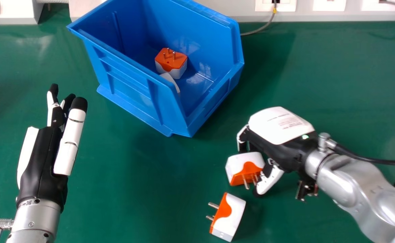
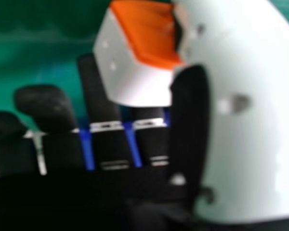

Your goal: Pick all objects and put in blue box

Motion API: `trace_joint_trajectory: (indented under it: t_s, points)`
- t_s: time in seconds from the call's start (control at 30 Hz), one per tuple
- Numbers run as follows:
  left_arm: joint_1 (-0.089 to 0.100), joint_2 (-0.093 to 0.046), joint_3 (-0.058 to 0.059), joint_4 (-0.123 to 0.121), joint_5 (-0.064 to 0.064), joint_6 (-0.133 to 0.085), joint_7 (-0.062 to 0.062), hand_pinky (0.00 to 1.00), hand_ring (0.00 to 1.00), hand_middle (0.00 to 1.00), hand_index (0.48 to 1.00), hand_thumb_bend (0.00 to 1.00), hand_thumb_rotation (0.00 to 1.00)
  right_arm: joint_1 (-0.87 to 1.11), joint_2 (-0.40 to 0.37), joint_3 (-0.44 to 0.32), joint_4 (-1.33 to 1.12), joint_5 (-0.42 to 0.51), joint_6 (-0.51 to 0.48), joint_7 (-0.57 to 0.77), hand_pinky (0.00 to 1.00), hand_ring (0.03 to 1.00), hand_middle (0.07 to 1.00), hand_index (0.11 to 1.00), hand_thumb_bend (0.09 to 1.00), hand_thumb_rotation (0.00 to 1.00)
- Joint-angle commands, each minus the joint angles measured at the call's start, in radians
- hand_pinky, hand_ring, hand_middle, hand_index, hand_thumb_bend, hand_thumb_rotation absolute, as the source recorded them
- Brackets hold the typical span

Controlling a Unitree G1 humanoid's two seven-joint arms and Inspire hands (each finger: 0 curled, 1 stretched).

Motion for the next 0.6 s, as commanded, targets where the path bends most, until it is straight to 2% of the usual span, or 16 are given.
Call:
trace_joint_trajectory:
  t_s: [0.0,0.3,0.37,0.5,0.57]
  points:
    - [-0.005,0.016,0.006,-0.008,-0.001,-0.019,-0.003,0.92,0.96,0.98,1.000,0.53,1.00,0.001,-0.039,-0.070,-0.083,0.026,0.006,0.008,0.05,0.101,0.182,0.469,0.489,0.15]
    - [-0.012,0.016,0.000,-0.007,0.011,-0.012,0.002,0.92,0.96,0.98,1.000,0.53,1.00,-0.020,-0.074,-0.199,-0.176,0.071,-0.001,0.021,0.03,0.084,0.157,0.469,0.489,0.15]
    - [-0.012,0.014,-0.002,-0.010,0.014,-0.010,0.003,0.92,0.96,0.98,0.999,0.53,1.00,-0.052,-0.063,-0.206,-0.185,0.056,0.005,0.013,0.03,0.084,0.156,0.469,0.489,0.15]
    - [-0.017,0.013,-0.004,0.000,0.020,-0.015,0.006,0.92,0.96,0.98,0.999,0.54,1.00,-0.132,-0.021,-0.200,-0.165,0.044,0.020,-0.005,0.06,0.108,0.187,0.469,0.490,0.15]
    - [-0.018,0.013,-0.002,0.006,0.019,-0.018,0.005,0.92,0.96,0.98,0.998,0.54,1.00,-0.176,0.001,-0.192,-0.146,0.046,0.019,-0.010,0.06,0.109,0.189,0.469,0.491,0.15]
